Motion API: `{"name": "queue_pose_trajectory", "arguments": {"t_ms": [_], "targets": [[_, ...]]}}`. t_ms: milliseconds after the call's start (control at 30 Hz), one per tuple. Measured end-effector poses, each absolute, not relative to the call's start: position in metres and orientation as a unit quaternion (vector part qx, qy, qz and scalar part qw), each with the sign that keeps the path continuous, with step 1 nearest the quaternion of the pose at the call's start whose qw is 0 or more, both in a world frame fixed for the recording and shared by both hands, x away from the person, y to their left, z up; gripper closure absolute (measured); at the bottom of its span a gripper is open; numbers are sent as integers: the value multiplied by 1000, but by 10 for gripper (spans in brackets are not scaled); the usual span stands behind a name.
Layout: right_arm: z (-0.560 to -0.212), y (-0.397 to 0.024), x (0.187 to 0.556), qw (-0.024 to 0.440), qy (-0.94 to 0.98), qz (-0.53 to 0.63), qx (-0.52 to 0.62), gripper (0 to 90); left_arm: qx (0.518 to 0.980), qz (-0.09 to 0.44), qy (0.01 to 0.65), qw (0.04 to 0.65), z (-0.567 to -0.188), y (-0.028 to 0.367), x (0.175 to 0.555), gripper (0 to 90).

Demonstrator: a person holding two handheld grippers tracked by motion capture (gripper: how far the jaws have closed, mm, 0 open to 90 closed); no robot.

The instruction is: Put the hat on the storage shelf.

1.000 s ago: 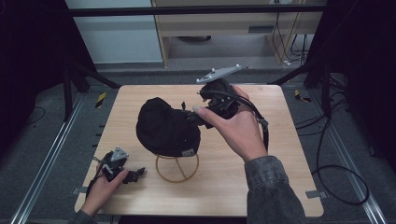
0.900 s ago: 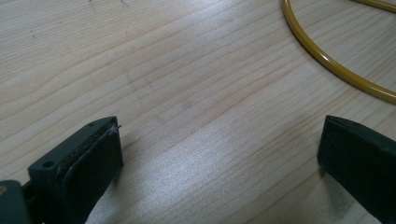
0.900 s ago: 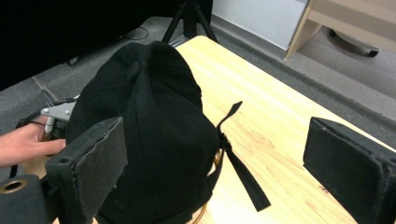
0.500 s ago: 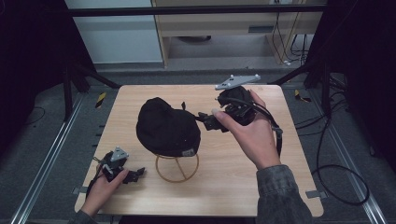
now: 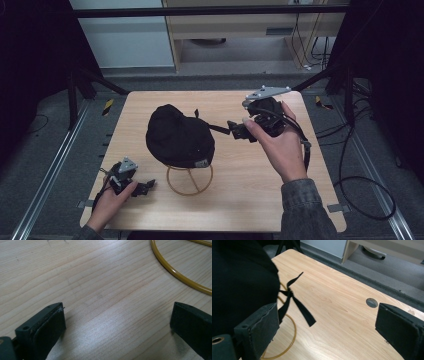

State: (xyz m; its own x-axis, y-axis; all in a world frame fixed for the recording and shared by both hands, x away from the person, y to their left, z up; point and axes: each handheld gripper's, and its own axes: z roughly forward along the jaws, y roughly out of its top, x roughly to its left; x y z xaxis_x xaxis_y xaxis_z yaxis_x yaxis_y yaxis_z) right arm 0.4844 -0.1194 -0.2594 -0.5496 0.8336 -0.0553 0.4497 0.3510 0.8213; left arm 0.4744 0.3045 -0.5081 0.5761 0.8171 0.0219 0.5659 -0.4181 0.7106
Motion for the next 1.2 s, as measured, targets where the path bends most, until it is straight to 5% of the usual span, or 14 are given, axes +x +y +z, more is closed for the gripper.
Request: {"name": "queue_pose_trajectory", "arguments": {"t_ms": [633, 1200], "targets": [[-305, -187, 510, 253, 750, 402, 460, 56, 821, 188, 420, 338, -508, 305, 475, 0], [-381, -222, 522, 218, 740, 367, 519, 73, 821, 188, 420, 338, -508, 305, 474, 0]]}}
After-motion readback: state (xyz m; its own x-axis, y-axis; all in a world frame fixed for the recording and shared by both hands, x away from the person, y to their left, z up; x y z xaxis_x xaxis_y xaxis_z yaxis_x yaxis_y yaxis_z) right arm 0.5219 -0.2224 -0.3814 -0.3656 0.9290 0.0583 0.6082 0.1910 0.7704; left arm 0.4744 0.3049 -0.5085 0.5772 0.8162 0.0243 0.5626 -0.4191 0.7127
